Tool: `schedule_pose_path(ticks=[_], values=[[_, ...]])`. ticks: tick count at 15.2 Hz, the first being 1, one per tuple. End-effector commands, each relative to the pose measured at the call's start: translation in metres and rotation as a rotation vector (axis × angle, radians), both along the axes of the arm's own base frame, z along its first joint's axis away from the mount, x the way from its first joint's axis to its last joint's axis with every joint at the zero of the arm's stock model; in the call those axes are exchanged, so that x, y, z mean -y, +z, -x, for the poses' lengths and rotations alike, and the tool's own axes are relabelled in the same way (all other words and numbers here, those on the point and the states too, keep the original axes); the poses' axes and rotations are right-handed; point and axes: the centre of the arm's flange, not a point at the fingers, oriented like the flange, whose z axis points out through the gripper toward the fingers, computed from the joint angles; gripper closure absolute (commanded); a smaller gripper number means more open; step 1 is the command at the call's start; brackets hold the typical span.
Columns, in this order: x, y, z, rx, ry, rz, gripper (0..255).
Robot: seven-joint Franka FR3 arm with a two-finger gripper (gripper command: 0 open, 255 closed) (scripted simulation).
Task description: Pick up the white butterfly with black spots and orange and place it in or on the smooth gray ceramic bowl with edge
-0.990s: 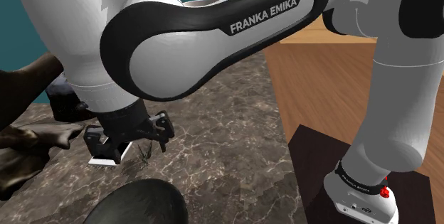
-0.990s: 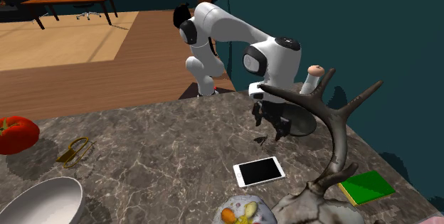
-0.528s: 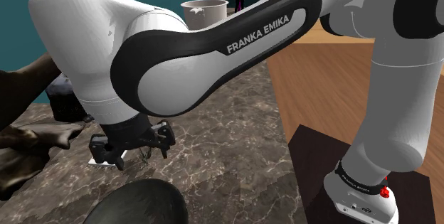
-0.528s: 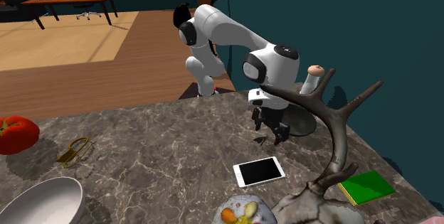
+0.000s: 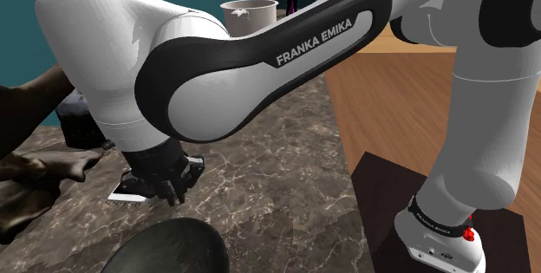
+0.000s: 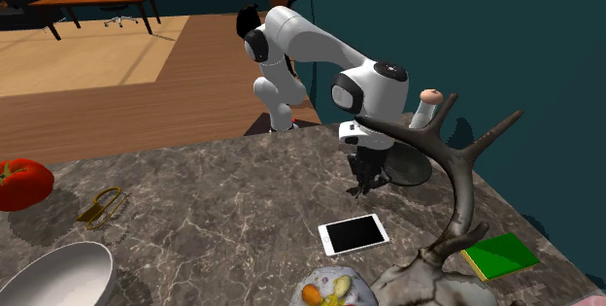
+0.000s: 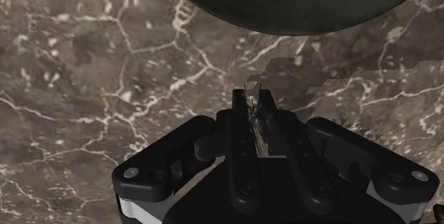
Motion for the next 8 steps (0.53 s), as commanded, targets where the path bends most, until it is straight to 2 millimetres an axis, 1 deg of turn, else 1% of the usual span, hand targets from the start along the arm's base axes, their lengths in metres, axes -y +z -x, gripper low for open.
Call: schedule_pose_path(ticks=[1, 6, 8], values=[[0.0, 0.0, 0.0, 0.0, 0.0, 0.0, 255], [0.0, 0.0, 0.0, 0.0, 0.0, 0.0, 255], [0.0, 0.01, 0.0, 0.0, 0.0, 0.0, 255]])
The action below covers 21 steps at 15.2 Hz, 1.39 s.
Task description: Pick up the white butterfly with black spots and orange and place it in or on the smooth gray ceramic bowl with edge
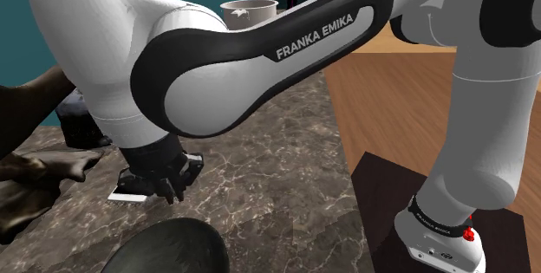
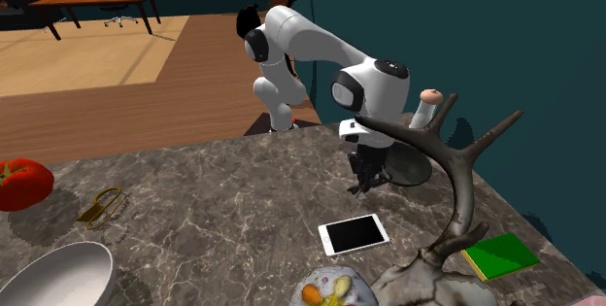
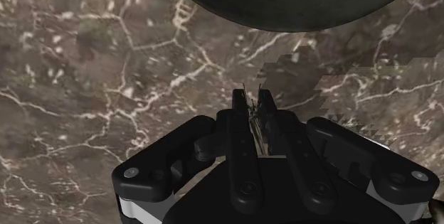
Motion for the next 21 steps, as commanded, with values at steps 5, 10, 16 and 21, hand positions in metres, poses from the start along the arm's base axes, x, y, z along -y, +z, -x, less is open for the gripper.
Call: schedule_pose_path(ticks=[5, 10, 16, 21], values=[[0.0, 0.03, 0.0, 0.0, 0.0, 0.0, 255], [0.0, 0.057, 0.0, 0.0, 0.0, 0.0, 255], [0.0, 0.089, 0.0, 0.0, 0.0, 0.0, 255], [0.0, 0.113, 0.0, 0.0, 0.0, 0.0, 255]])
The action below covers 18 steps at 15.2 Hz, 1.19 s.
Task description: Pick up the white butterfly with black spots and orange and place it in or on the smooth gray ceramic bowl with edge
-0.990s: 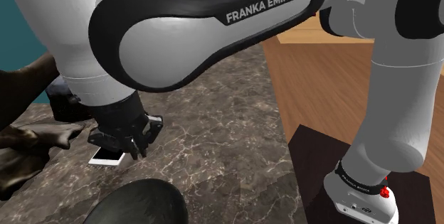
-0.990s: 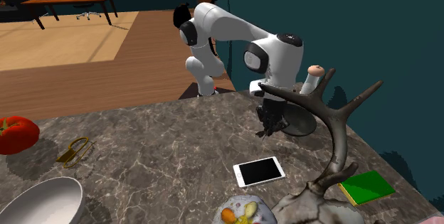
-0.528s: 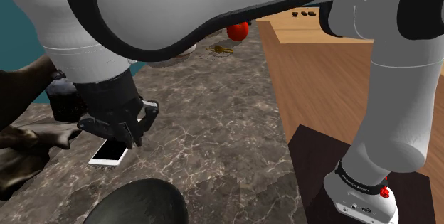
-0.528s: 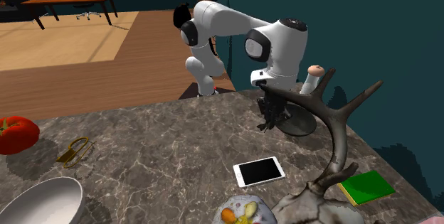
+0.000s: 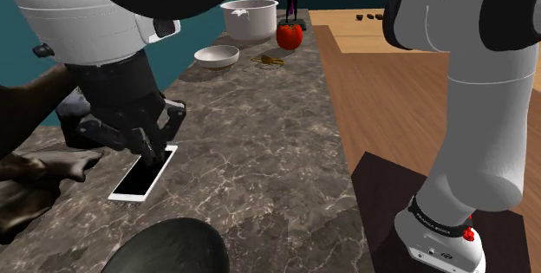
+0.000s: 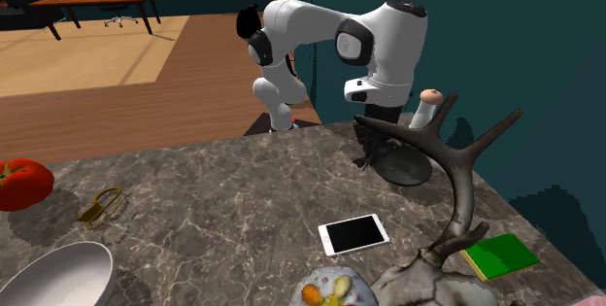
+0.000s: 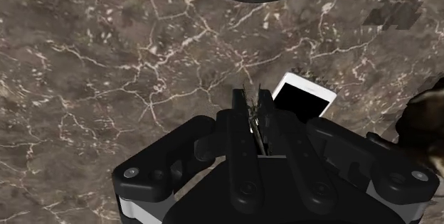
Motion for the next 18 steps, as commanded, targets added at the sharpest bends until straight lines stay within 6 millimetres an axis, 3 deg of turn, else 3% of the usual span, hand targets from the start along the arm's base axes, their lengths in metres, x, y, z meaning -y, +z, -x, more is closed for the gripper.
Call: schedule_pose_path(ticks=[1, 12, 18], values=[[-0.007, 0.005, 0.011, 0.0, 0.0, 0.0, 255], [-0.093, 0.007, 0.126, 0.0, 0.0, 0.0, 255], [-0.093, -0.024, 0.126, 0.0, 0.0, 0.0, 255]])
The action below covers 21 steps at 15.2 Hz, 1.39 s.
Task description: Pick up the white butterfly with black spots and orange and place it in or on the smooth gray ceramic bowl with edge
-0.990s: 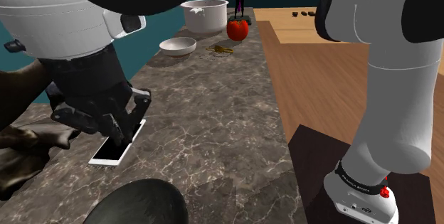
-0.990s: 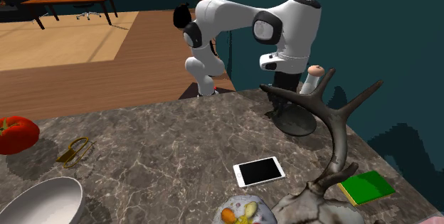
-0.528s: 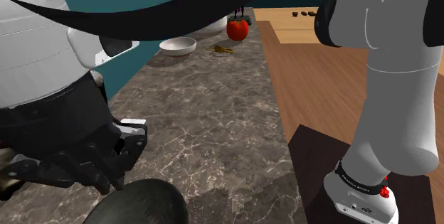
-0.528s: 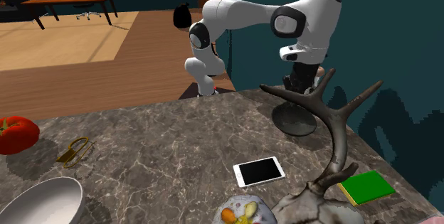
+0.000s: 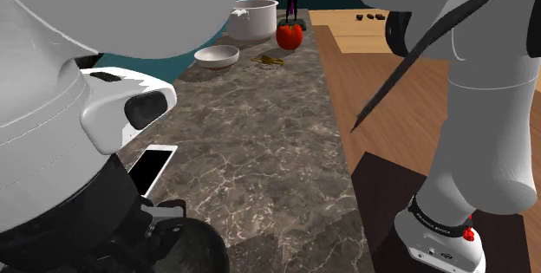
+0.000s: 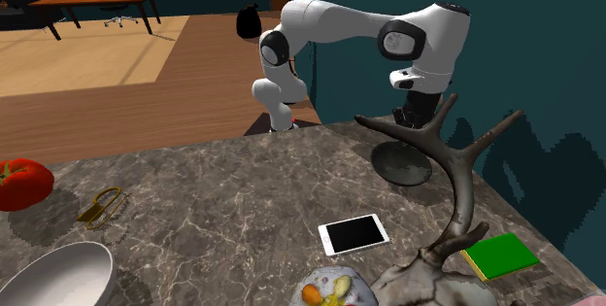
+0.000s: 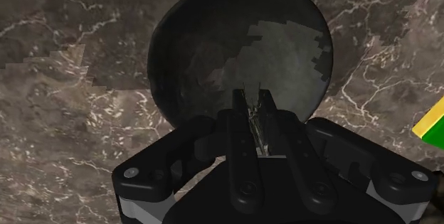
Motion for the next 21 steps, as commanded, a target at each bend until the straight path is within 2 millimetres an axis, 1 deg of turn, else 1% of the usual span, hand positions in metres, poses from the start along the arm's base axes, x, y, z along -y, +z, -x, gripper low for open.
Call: schedule_pose_path(ticks=[1, 8, 15, 16, 21], values=[[-0.001, -0.011, 0.0, 0.0, 0.0, -0.001, 255], [-0.001, -0.046, 0.0, 0.0, 0.0, -0.001, 255], [-0.001, -0.046, 0.0, 0.0, 0.0, -0.001, 255], [-0.001, -0.046, 0.0, 0.0, 0.0, -0.001, 0], [-0.001, -0.046, 0.0, 0.0, 0.0, -0.001, 0]])
